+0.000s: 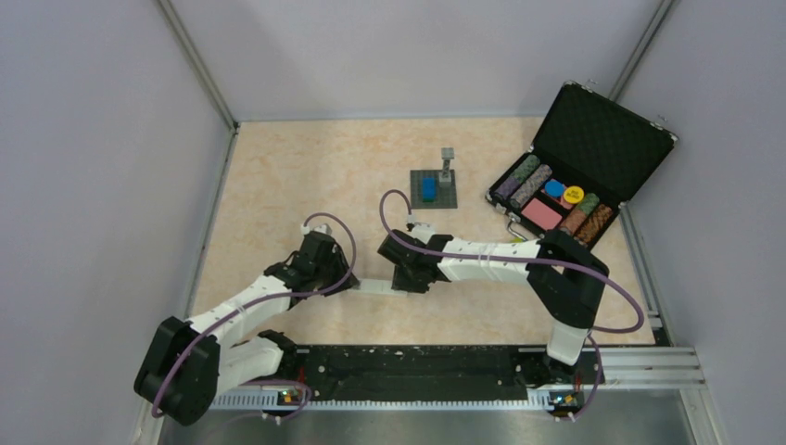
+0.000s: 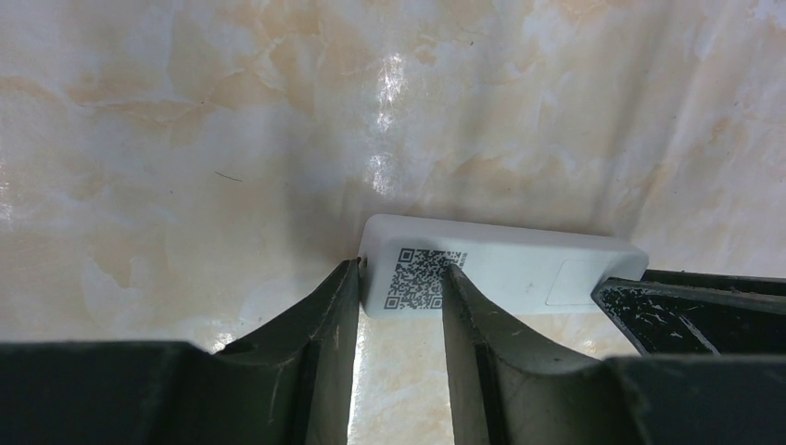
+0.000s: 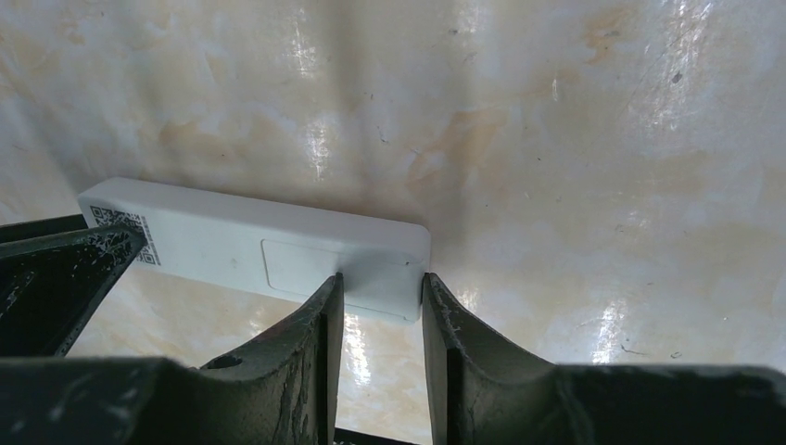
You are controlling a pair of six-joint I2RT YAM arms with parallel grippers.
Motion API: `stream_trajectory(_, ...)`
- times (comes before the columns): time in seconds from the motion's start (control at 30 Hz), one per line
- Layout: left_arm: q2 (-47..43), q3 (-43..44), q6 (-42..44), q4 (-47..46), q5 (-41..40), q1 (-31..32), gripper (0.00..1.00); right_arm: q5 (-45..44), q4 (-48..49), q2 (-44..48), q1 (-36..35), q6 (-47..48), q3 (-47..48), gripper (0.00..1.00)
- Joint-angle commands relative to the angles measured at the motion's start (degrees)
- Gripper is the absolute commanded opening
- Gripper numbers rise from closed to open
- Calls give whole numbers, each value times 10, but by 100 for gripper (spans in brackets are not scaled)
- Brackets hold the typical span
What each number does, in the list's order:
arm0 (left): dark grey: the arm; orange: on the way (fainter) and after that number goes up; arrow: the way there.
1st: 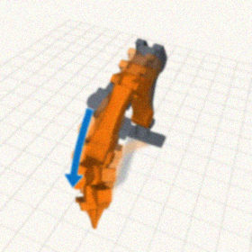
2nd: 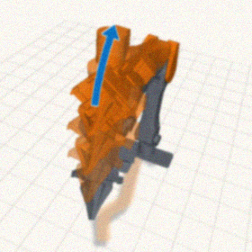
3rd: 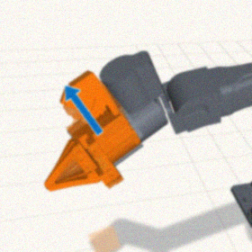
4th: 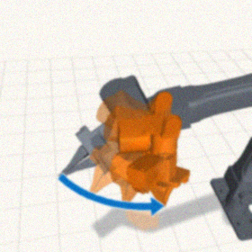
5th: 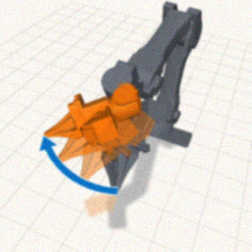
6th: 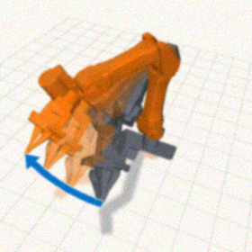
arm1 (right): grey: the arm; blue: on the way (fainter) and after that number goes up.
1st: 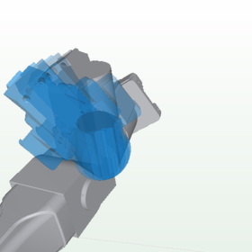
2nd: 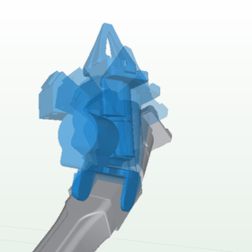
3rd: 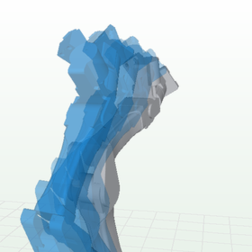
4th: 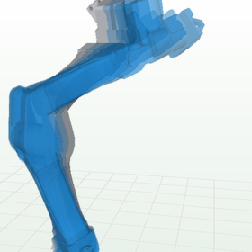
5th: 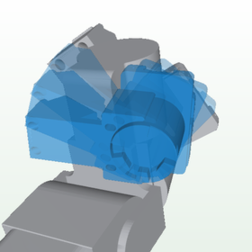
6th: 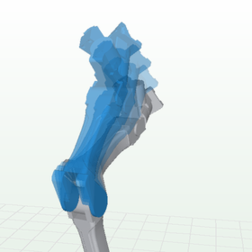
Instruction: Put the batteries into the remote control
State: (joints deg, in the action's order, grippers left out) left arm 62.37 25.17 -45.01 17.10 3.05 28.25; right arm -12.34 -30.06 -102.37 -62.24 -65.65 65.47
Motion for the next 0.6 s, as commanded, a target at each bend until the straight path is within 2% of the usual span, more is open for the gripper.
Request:
stream_trajectory(0.0, 15, -22, -21, -80, 114, 16, 29, 57, 68, -50, -17, -19, 10, 31)
stream_trajectory(0.23, 22, -42, -27, -129, 153, 17, 20, 75, 86, -67, -21, -26, 15, 29)
stream_trajectory(0.57, 20, -65, -31, -150, 169, 18, 18, 120, 166, -83, -22, -42, -7, 30)
